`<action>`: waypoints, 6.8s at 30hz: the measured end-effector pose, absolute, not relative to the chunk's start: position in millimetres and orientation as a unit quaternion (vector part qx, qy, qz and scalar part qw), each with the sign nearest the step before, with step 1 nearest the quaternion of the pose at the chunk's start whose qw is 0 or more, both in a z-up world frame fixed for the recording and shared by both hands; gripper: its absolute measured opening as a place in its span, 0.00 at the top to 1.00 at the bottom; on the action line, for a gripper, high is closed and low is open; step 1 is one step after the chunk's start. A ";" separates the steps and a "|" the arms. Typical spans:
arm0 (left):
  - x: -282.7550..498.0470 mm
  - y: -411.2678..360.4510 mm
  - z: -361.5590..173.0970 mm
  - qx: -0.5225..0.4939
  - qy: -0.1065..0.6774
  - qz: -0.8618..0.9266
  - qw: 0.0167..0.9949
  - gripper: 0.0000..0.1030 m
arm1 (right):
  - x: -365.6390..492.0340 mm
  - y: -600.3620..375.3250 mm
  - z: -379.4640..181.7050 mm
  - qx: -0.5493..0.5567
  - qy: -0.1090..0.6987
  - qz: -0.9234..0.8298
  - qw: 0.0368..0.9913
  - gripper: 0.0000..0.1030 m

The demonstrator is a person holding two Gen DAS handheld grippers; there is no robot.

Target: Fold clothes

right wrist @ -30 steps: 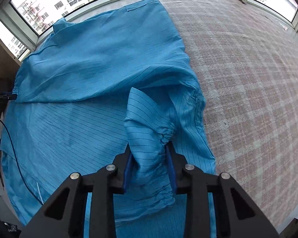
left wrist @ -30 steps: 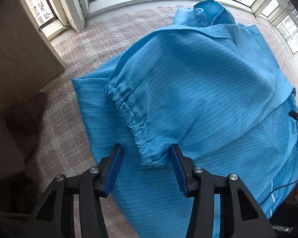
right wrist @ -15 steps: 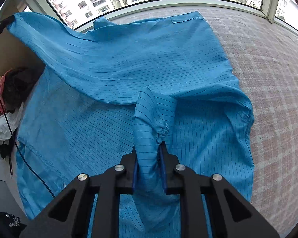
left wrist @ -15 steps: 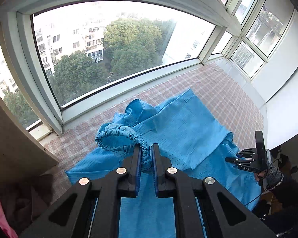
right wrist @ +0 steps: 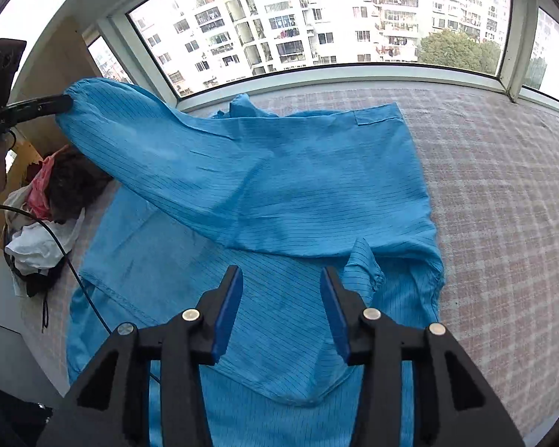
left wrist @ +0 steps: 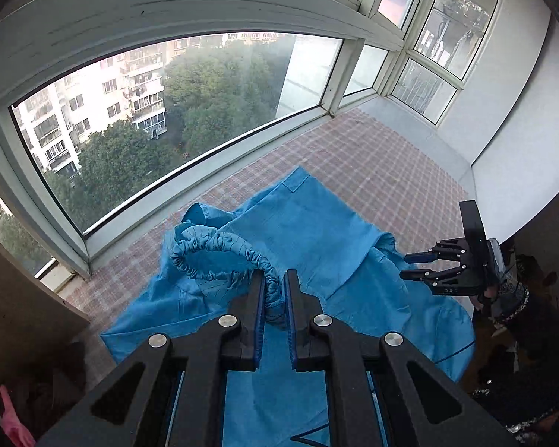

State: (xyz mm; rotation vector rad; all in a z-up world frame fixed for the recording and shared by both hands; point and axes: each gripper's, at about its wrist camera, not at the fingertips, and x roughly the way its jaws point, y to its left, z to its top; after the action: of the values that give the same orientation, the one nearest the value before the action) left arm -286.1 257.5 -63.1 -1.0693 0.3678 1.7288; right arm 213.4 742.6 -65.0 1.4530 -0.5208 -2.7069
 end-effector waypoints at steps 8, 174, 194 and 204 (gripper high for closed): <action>-234.0 290.3 -167.2 -0.478 0.153 0.678 0.538 0.91 | 118.4 693.6 -67.8 0.475 -0.168 -0.862 0.053 0.37; -323.7 169.7 -235.8 -0.513 0.107 0.797 0.300 0.46 | 229.6 858.5 58.4 0.399 -0.102 -0.904 -0.115 0.94; -276.5 56.7 -207.0 -0.490 0.054 0.816 0.303 0.45 | 47.2 593.3 -57.6 0.521 -0.162 -0.811 0.209 0.79; -293.6 113.6 -271.6 -0.547 0.128 0.783 0.268 0.45 | 132.3 833.9 -109.3 0.529 -0.186 -0.824 -0.083 0.61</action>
State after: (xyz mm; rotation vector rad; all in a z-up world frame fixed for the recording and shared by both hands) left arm -293.6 113.6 -271.6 -1.4762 0.3467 2.1114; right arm 132.3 833.9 -109.3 1.7562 -0.6171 -2.7334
